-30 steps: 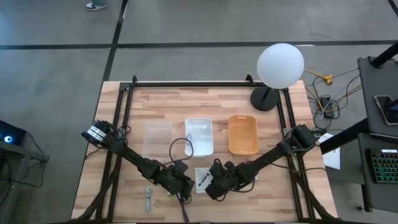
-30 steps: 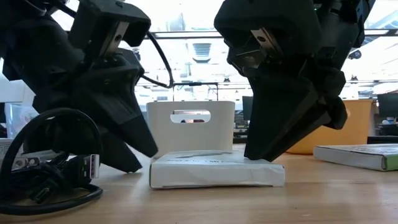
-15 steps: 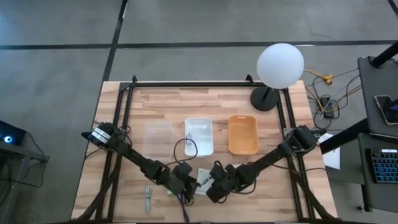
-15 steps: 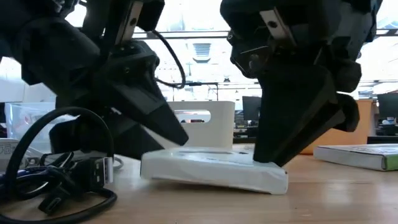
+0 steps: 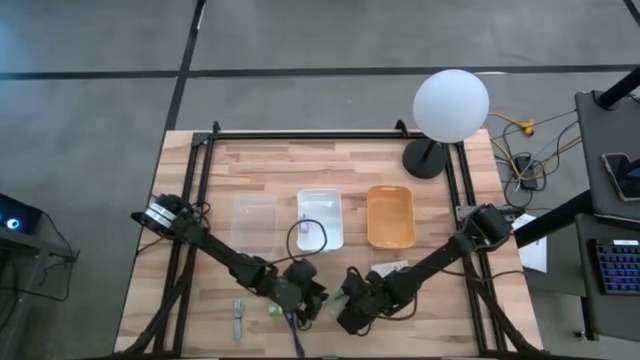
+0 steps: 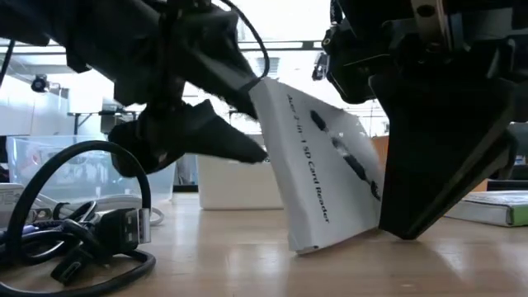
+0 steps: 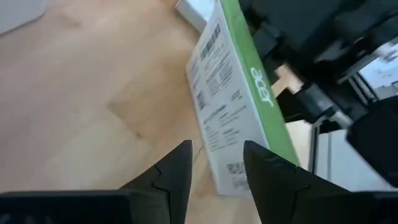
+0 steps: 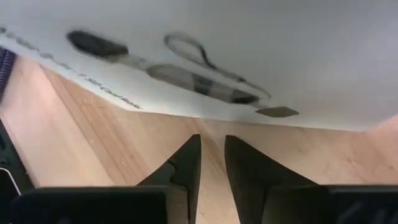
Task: Pick and place items into bin
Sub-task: Put the left white card reader box into the orange bin
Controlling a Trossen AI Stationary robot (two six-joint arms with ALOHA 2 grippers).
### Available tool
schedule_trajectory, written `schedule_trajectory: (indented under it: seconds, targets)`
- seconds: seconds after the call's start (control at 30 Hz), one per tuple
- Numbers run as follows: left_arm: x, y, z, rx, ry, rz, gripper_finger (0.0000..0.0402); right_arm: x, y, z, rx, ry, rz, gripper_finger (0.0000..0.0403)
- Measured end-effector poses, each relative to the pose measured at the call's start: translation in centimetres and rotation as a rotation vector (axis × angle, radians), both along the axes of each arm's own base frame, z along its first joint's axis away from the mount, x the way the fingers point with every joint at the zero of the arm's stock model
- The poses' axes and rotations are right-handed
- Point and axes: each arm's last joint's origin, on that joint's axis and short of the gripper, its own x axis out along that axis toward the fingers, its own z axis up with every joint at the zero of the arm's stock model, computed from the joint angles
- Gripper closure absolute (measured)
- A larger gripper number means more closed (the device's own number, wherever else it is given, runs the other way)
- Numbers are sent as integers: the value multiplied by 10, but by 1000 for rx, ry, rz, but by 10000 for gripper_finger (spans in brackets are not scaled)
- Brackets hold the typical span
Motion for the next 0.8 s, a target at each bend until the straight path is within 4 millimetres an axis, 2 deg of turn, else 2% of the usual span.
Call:
schedule_trajectory:
  seconds: [0.4,0.6,0.8]
  targets:
    - [5,0,4,-19,-50,-19,272,0,0,0,-7,-7,-9,335]
    - [9,3,8,-112,-125,-85,272,0,0,0,-11,-10,-10,335]
    - [6,10,-1,-169,-151,-97,272,0,1,0,-15,-12,-5,335]
